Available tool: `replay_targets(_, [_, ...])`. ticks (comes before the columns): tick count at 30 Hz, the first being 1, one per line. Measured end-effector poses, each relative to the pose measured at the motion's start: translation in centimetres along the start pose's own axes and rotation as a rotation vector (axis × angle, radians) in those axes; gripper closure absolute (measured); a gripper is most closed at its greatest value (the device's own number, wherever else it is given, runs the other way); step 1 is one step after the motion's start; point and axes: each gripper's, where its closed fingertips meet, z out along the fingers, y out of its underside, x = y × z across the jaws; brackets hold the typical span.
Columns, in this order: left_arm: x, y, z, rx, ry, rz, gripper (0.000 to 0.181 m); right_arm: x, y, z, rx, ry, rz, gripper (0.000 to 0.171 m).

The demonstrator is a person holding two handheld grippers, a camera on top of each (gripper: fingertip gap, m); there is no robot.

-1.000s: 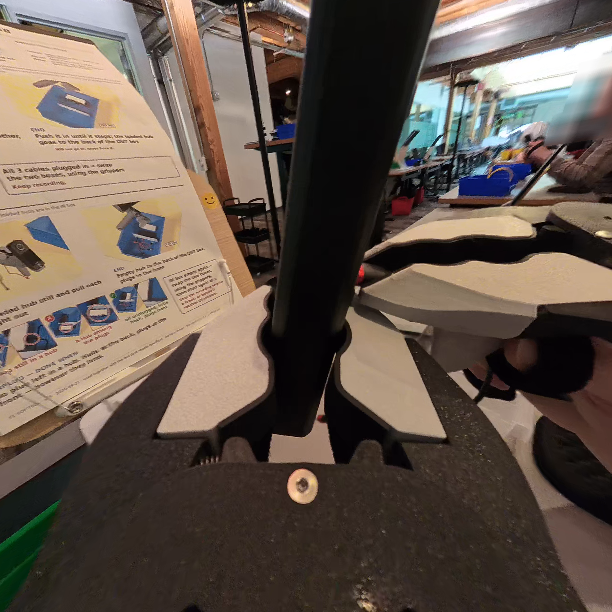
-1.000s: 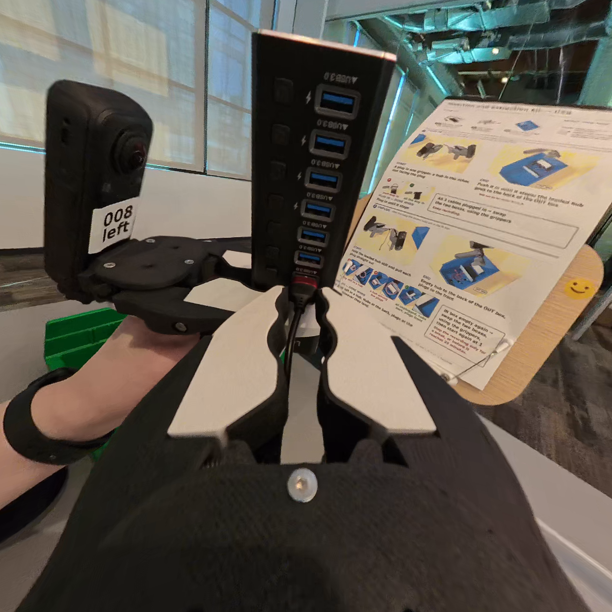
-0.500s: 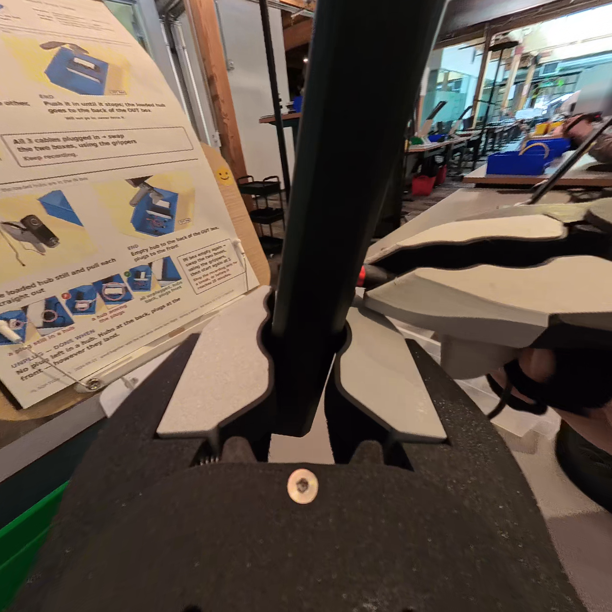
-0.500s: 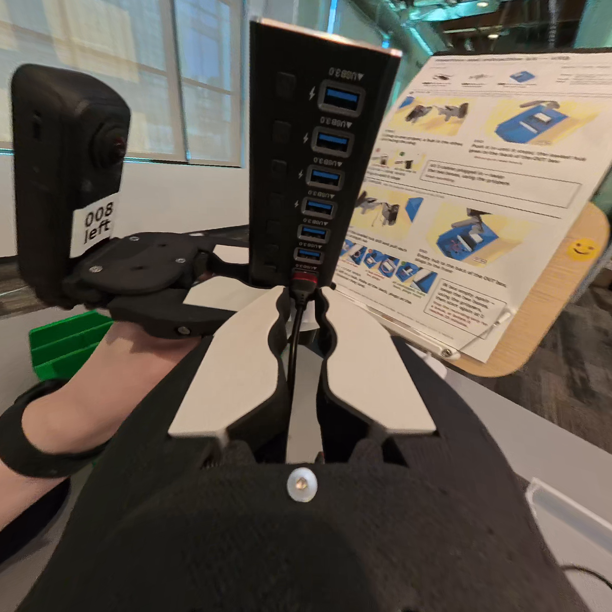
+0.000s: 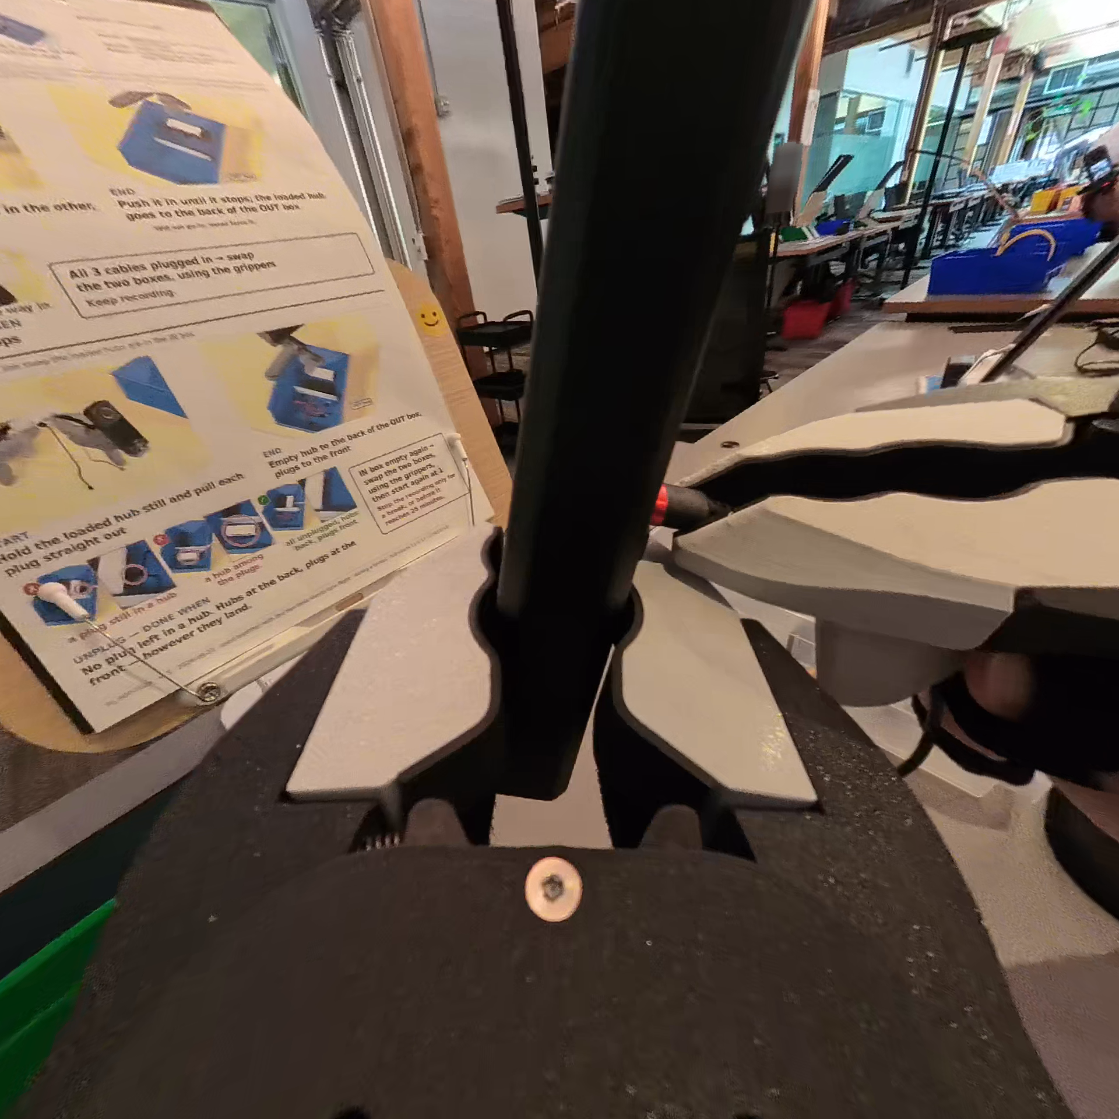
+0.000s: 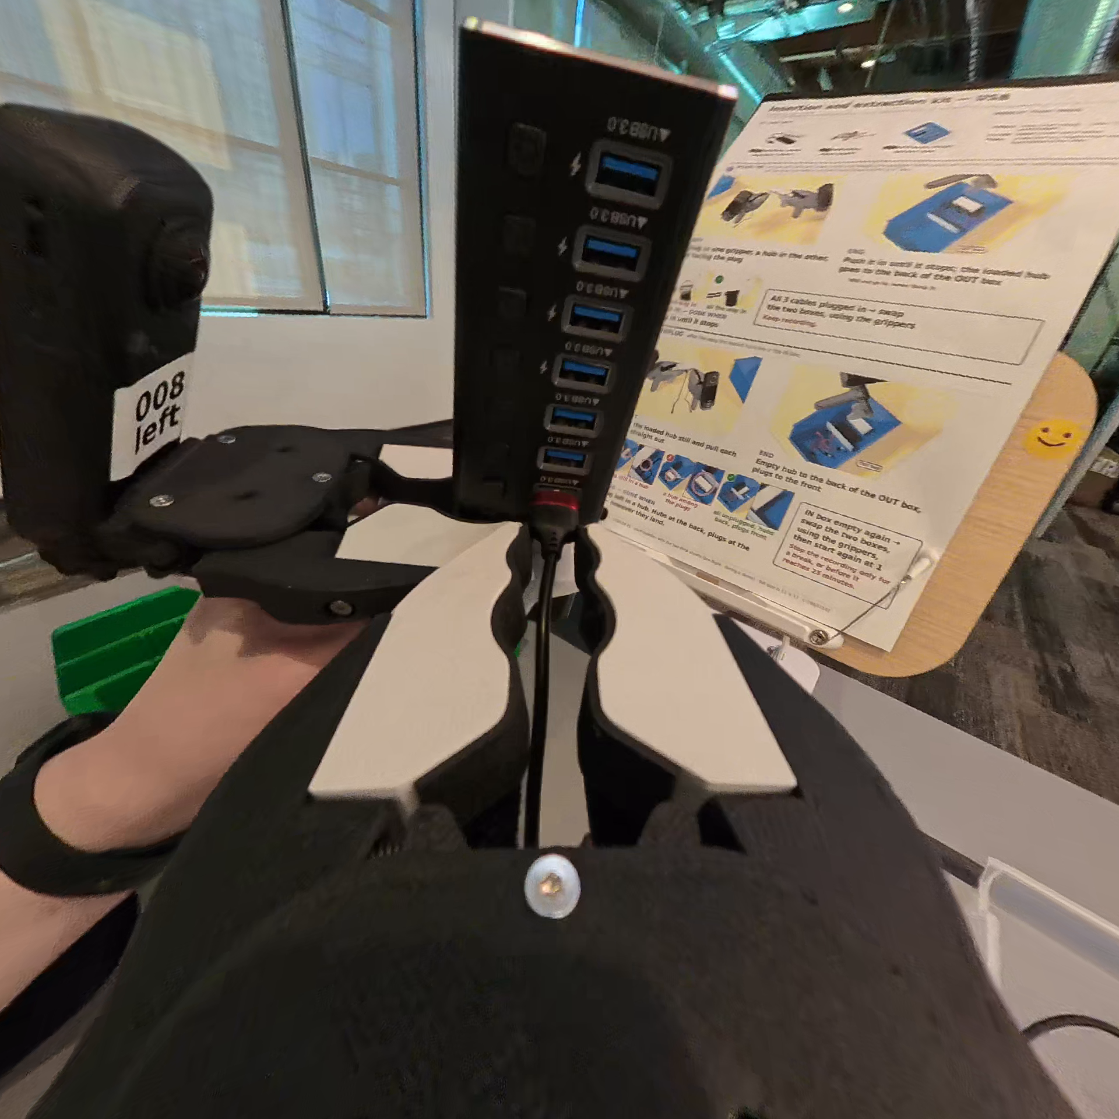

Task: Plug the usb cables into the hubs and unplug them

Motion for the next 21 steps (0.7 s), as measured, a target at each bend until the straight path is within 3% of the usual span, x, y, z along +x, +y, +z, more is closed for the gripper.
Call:
replay_targets(6, [0.8,-1.4,-0.7,0.055,0.07,0.004,0.15,-0.7,-1.4,-0.4,0.102,-0.045,-0.032,0.156])
replay_targets(21, [0.8,-2.0,-1.0,0.074,-0.004,0.041,0.15,-0.3,-2.2,-0.6,0.149,-0.139,0.122,0.146])
